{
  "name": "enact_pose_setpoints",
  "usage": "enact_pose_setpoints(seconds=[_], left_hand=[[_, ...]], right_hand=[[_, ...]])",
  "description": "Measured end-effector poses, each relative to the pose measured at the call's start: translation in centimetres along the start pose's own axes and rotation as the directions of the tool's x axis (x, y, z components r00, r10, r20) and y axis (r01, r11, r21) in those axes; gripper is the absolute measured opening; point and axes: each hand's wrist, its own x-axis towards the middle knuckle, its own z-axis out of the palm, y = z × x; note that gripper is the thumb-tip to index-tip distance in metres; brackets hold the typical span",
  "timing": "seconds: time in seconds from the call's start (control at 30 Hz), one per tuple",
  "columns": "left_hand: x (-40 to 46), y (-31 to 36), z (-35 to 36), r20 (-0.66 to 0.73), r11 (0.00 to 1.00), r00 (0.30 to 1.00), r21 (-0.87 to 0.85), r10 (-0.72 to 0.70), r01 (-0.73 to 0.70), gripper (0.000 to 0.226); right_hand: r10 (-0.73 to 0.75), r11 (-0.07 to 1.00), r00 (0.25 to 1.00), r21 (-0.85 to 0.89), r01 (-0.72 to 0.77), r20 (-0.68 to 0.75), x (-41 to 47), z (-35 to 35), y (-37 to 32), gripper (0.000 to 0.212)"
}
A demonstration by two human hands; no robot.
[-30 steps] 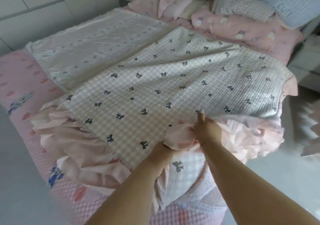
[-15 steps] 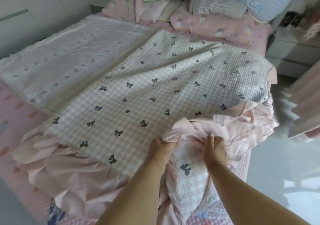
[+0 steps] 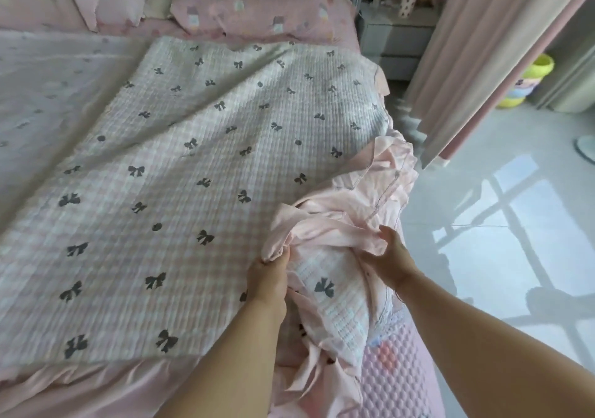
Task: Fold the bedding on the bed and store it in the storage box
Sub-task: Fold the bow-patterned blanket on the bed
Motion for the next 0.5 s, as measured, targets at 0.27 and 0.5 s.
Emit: enact_pose_setpoints(seconds=[0.27,0.5], left_hand=[[-0.7,1.9,1.7,-0.086,0.968,0.979,0.189,0.185,-0.166,0.041],[-1.9,0.9,2.0,0.081,0.924,0.957,0.251,0.279,-0.290,0.040]], right_hand=[[0.022,0.998,0.999,-0.064,-0.024,-0.042,2.6,-1.1,-1.0,0.010],[-0.174,0.965,0.943,0.143,0.222,-0.284,2.2,-3.7,-13.3,0.023]])
